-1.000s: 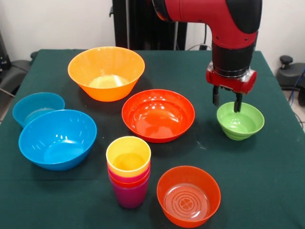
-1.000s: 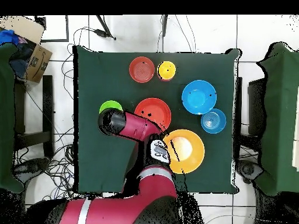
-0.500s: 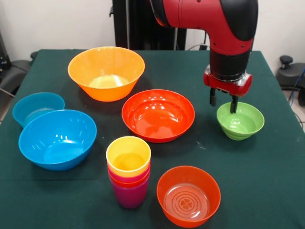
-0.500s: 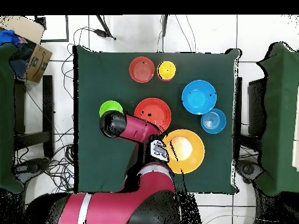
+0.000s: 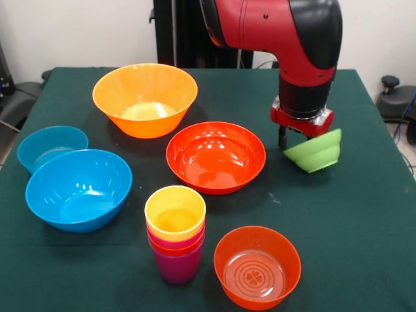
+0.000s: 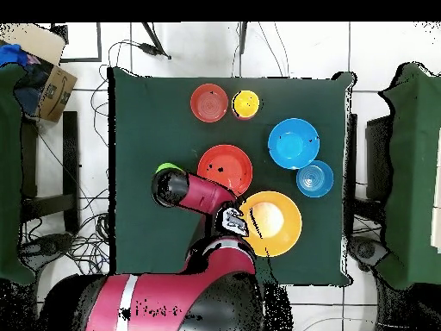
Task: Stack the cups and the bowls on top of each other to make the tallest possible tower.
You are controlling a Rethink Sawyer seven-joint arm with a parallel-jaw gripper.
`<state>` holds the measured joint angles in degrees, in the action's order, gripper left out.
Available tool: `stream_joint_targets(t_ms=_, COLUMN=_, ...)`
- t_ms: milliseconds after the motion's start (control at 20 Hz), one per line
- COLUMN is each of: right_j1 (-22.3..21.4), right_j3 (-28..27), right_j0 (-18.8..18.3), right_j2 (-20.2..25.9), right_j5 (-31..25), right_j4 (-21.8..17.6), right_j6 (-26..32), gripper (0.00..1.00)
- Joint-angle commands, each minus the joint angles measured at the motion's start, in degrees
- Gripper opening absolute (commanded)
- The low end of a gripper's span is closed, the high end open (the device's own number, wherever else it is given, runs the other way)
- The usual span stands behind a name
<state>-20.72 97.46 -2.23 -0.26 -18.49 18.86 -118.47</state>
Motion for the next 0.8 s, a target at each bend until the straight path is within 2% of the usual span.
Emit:
stream_joint_targets(t_ms=50, right_j1=4.0, right_j3=-1.76, right_j0=-0.56, right_j2=4.45, right_j5=7.04, right_j4=-0.34, right_j6=-7.86, gripper=1.0)
stream_joint_targets(t_ms=450, right_j1=4.21, right_j3=-3.63, right_j0=-0.5, right_j2=4.59, right_j5=7.13, right_j4=0.21, right_j6=-7.56, gripper=1.0)
stream_joint_targets(t_ms=800, right_j1=3.7, right_j3=-4.6, right_j0=-2.86, right_j2=8.05, right_j5=9.73, right_j4=0.4, right_j6=-7.2, gripper=1.0)
